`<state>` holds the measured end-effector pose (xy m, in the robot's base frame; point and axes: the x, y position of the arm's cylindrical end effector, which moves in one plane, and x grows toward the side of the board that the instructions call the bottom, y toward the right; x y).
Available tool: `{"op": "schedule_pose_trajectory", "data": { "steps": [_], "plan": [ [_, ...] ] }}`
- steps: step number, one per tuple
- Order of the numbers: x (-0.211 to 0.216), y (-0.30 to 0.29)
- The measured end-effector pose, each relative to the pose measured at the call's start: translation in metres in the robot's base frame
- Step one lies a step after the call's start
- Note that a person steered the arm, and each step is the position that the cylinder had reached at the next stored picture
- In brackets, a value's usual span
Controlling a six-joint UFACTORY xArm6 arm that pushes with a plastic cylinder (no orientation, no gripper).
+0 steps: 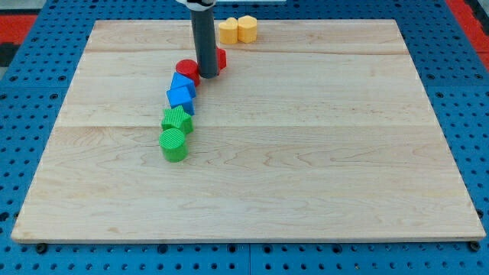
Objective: Move the blue triangle slightly right and a bit up
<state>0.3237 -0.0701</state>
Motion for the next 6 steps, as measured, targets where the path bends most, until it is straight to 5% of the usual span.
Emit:
{"op": "schedule_pose_trajectory", "data": {
  "steps": [4, 6],
  "plan": [
    [0.006, -0.092],
    [0.051, -0.047]
  ]
}}
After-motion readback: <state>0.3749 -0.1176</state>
